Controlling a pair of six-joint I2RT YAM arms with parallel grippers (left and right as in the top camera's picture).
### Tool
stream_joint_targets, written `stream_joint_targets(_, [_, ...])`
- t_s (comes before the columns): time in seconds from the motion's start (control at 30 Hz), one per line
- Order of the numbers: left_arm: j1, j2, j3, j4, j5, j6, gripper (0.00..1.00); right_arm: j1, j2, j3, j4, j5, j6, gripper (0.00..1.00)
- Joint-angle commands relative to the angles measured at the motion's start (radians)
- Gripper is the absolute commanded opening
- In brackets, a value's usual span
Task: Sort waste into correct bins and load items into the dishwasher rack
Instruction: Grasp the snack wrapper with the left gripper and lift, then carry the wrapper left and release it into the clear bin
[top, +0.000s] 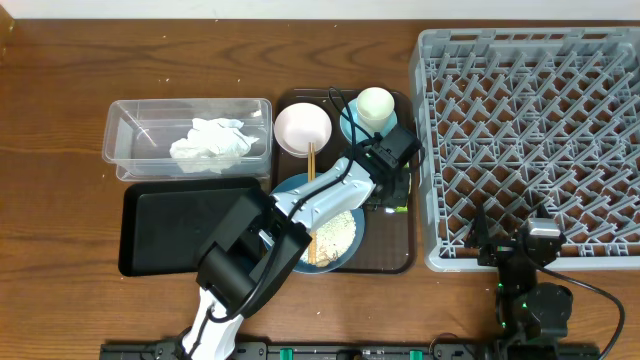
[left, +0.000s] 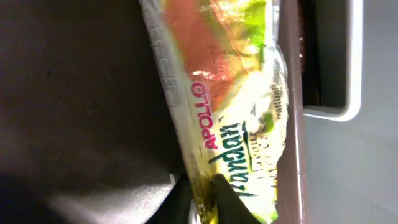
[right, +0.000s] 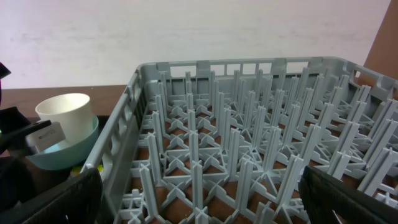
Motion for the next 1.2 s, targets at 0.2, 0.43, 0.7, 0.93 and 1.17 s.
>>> stream_joint_targets(0.2, [-0.001,0.005,0.008,-0.001,-0.009,0.001,0.06,0.0,0.0,-0.001,-0.004,0.003,0.01,0.99])
stream_joint_targets(0.43, [0.0,-0.08,0.008,-0.005,-0.009,0.013,0.06,0.0,0.0,-0.001,-0.004,0.003,0.01,0.99])
stream_joint_targets(0.7, [0.004,-0.336,0.008,-0.097,-0.123,-0.007,0.06,0.0,0.0,-0.001,-0.004,0.003,0.01,0.99])
stream_joint_targets(0.93, [0.103,-0.539,0.008,-0.222,-0.465,0.033,0.06,0.0,0.0,-0.001,-0.004,0.003,0.01,0.99])
stream_joint_targets(1.17, [0.357,-0.57,0.007,-0.329,-0.567,0.066,0.06,0.0,0.0,-0.001,-0.004,0.003,0.01,0.99])
